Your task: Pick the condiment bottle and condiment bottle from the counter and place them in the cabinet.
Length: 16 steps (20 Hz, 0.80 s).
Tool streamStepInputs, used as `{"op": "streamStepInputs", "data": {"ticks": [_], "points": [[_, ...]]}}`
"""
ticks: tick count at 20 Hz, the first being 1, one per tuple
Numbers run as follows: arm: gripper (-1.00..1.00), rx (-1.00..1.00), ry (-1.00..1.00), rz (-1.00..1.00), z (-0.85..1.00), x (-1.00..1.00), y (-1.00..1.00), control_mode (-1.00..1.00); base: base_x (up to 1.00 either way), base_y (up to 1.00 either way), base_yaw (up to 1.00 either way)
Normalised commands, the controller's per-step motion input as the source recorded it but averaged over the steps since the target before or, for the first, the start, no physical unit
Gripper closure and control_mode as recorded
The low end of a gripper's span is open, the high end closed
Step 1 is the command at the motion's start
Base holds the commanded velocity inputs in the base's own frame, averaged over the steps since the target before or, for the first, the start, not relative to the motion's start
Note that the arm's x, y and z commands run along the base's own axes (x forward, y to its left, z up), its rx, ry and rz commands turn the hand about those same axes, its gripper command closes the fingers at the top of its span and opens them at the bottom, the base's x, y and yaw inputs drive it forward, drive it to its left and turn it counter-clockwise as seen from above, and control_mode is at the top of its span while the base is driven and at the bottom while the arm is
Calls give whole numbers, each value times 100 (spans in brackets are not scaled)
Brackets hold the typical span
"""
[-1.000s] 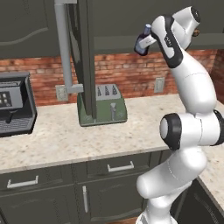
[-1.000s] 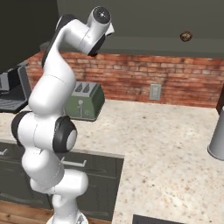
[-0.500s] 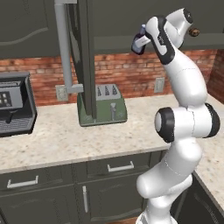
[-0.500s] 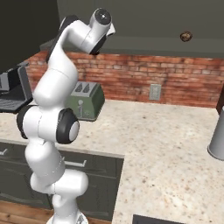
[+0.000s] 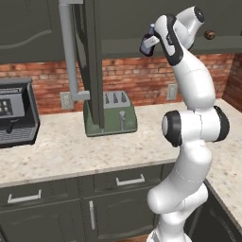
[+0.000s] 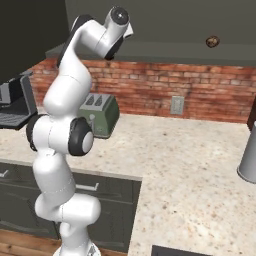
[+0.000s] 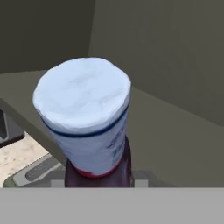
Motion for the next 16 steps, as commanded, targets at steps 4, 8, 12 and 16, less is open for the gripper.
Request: {"op": "streamStepInputs", "data": {"ticks": [4,8,12,16], "points": [[100,0,0,0,-12,38,0,-100,0,0,0],[100,0,1,0,-19,38,0,-100,0,0,0],[100,0,1,0,-27,38,0,-100,0,0,0],[100,0,0,0,-36,38,0,-100,0,0,0]]}}
